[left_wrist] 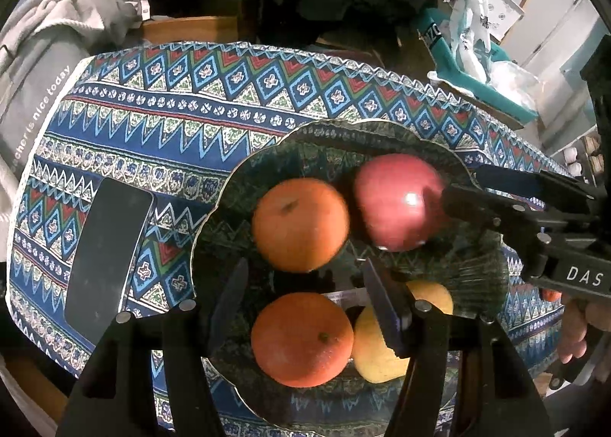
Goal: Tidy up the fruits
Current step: 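Lower the orange into the bowl and open the left tool while the right tool releases the apple, then withdraw both tools from the bowl back toward the remaining fruit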
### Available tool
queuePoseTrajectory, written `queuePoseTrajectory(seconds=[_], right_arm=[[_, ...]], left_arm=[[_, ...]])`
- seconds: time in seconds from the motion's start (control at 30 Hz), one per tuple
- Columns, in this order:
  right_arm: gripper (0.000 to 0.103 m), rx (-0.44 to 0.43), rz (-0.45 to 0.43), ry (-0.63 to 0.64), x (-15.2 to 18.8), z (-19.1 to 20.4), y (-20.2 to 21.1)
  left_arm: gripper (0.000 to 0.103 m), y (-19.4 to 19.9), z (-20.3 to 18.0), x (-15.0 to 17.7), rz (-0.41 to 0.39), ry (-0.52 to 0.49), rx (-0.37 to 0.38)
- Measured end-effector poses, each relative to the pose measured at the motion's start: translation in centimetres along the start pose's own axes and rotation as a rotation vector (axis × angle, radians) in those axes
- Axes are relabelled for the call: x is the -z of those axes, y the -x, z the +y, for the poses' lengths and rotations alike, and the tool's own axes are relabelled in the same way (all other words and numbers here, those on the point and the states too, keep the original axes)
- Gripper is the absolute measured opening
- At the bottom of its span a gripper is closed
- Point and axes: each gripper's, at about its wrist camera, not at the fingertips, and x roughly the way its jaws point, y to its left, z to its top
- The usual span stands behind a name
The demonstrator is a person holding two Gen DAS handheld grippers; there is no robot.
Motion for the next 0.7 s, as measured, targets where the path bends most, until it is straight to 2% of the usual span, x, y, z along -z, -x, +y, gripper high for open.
queuePoseTrajectory(seconds=[0.3, 0.43, 0.7], right_arm=[[0.070, 0.060, -0.052, 0.019, 0.3, -0.5, 3.3], [0.070, 0.082, -0.069, 0.034, 0.8, -0.6, 5.0], [0.070, 0.140, -0.099, 0.065, 2.6, -1.5, 8.5]], left_arm=[[0.066, 1.7, -1.6, -0.2, -0.024, -0.017, 0.008], [0.072, 2.8, -2.9, -0.2, -0.047, -0.043, 0.008], [0.076, 4.8, -5.4, -0.1, -0.077, -0.088, 0.029]])
